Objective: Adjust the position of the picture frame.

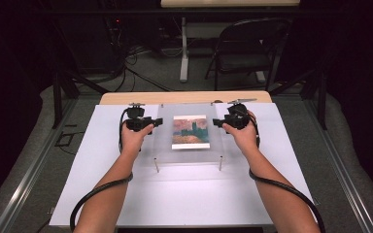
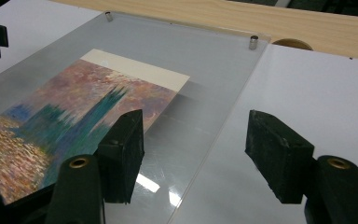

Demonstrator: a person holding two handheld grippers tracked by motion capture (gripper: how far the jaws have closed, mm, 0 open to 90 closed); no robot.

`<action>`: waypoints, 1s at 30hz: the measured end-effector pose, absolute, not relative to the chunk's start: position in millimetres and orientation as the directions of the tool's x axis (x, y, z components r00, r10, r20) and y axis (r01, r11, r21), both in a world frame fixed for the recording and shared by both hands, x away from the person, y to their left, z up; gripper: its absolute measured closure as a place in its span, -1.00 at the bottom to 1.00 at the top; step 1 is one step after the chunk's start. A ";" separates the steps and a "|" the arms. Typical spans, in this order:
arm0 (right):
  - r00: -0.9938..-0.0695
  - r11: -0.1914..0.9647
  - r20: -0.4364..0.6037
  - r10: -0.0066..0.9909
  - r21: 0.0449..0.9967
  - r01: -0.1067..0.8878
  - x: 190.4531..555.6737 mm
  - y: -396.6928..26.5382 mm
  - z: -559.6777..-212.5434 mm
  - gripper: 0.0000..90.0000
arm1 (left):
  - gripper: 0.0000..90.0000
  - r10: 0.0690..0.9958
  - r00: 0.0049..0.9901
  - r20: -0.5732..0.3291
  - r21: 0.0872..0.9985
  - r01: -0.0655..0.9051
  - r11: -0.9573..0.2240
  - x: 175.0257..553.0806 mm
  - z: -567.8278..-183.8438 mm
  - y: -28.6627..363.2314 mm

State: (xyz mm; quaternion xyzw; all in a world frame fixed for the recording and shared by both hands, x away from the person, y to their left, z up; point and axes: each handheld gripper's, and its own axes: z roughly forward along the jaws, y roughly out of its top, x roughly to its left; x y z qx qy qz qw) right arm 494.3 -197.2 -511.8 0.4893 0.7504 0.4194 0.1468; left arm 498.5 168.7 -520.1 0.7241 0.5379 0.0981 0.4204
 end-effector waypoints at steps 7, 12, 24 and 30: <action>-0.474 0.152 0.227 0.851 0.758 0.634 496.2 -194.9 -519.4 -0.18 | -0.15 0.859 0.404 -0.315 0.704 0.706 -0.073 499.2 -526.5 165.0; -0.476 0.148 0.240 0.846 0.753 0.642 496.6 -190.9 -521.1 -0.18 | -0.15 0.850 0.401 -0.342 0.696 0.716 -0.058 499.3 -529.6 163.1; -0.483 0.141 0.280 0.830 0.732 0.667 497.7 -185.4 -524.5 -0.18 | -0.17 0.845 0.402 -0.353 0.677 0.733 -0.066 499.9 -534.3 157.3; -0.476 0.135 0.298 0.828 0.717 0.684 498.1 -185.3 -527.9 -0.20 | -0.18 0.844 0.398 -0.359 0.666 0.743 -0.067 500.1 -538.2 157.8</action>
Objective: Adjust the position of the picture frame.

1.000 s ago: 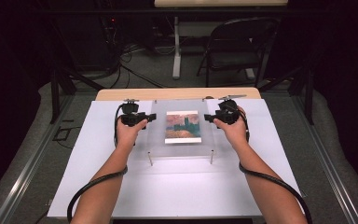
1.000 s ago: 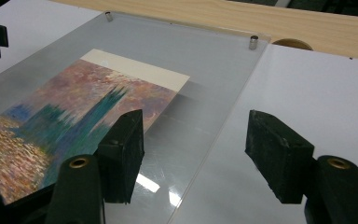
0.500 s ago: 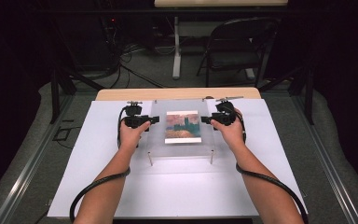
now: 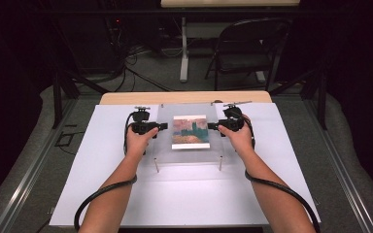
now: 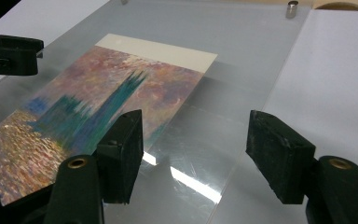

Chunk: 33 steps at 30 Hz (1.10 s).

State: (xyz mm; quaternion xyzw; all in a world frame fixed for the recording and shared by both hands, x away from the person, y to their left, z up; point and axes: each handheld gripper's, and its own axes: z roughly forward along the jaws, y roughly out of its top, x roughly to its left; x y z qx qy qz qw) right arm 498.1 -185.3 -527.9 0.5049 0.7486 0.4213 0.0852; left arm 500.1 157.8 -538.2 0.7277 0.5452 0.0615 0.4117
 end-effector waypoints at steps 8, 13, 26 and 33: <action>-0.457 0.109 0.340 0.822 0.693 0.713 499.5 -188.5 -536.7 -0.23 | -0.21 0.831 0.384 -0.402 0.657 0.753 -0.030 500.2 -543.5 160.7; -0.444 0.096 0.357 0.822 0.682 0.725 500.8 -188.5 -537.9 -0.28 | -0.25 0.824 0.383 -0.418 0.651 0.759 -0.022 500.6 -544.9 161.0; -0.423 0.056 0.403 0.812 0.667 0.743 501.1 -188.5 -542.9 -0.39 | -0.33 0.818 0.380 -0.431 0.648 0.761 -0.013 498.5 -546.7 159.9; -0.411 0.024 0.454 0.790 0.648 0.761 501.6 -189.3 -546.3 -0.39 | -0.34 0.812 0.375 -0.446 0.640 0.768 -0.003 497.9 -547.6 160.7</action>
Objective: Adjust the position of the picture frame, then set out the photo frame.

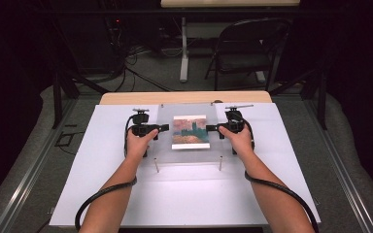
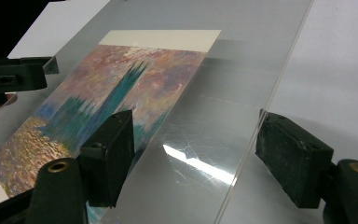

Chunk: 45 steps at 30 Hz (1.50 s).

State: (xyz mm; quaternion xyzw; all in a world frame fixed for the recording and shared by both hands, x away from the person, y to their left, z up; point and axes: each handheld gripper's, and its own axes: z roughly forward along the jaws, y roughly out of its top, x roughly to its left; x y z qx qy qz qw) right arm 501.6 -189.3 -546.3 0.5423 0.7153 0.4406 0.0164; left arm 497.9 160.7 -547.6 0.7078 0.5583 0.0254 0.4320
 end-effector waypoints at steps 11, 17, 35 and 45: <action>-0.409 0.024 0.450 0.794 0.649 0.760 501.0 -188.4 -545.9 -0.39 | -0.34 0.789 0.376 -0.486 0.624 0.782 0.011 495.8 -549.4 163.9; -0.410 0.025 0.446 0.795 0.652 0.758 500.7 -188.2 -545.9 -0.40 | -0.32 0.793 0.369 -0.485 0.621 0.784 0.015 496.1 -548.9 162.4; -0.411 0.035 0.433 0.802 0.653 0.756 498.9 -187.4 -543.1 -0.38 | -0.26 0.798 0.357 -0.484 0.619 0.785 0.025 495.7 -546.8 162.3; -0.431 0.050 0.407 0.805 0.678 0.733 494.5 -187.4 -536.4 -0.38 | -0.24 0.805 0.369 -0.465 0.643 0.765 0.020 493.7 -539.6 160.9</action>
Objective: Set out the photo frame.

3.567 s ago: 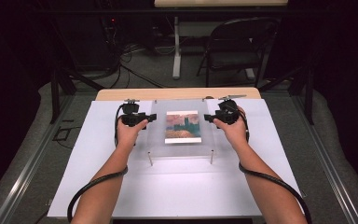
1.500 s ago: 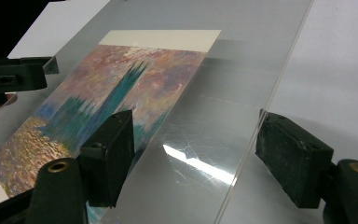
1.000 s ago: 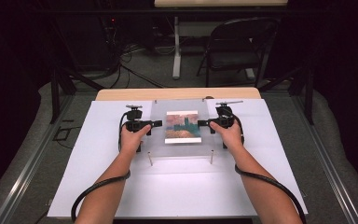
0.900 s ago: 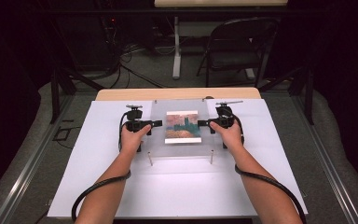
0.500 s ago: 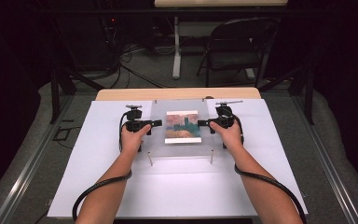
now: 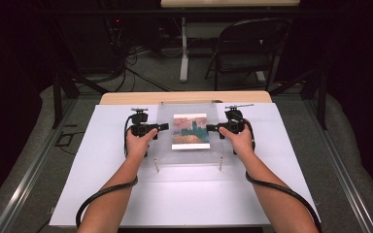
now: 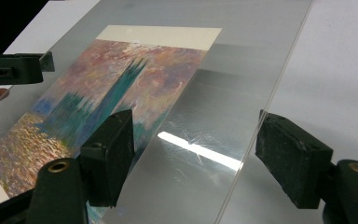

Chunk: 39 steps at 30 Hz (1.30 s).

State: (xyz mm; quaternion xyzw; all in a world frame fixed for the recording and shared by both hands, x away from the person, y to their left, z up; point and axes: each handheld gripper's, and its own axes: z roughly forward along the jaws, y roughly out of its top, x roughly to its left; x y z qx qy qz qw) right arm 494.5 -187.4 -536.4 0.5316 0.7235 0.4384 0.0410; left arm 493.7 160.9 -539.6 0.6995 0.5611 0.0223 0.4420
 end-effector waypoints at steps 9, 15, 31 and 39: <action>-0.438 0.051 0.375 0.817 0.710 0.703 485.7 -186.1 -528.4 -0.38 | -0.22 0.815 0.376 -0.441 0.669 0.743 0.019 488.2 -531.3 158.3; -0.443 0.057 0.355 0.823 0.725 0.687 481.6 -185.0 -523.0 -0.38 | -0.18 0.820 0.380 -0.429 0.686 0.727 0.022 483.7 -524.7 157.6; -0.448 0.054 0.311 0.838 0.770 0.636 468.1 -183.1 -511.6 -0.34 | -0.10 0.827 0.379 -0.415 0.736 0.674 0.060 470.4 -515.1 156.3; -0.454 0.045 0.284 0.844 0.807 0.589 457.5 -182.9 -506.1 -0.30 | -0.04 0.833 0.379 -0.404 0.764 0.640 0.080 461.3 -508.2 155.8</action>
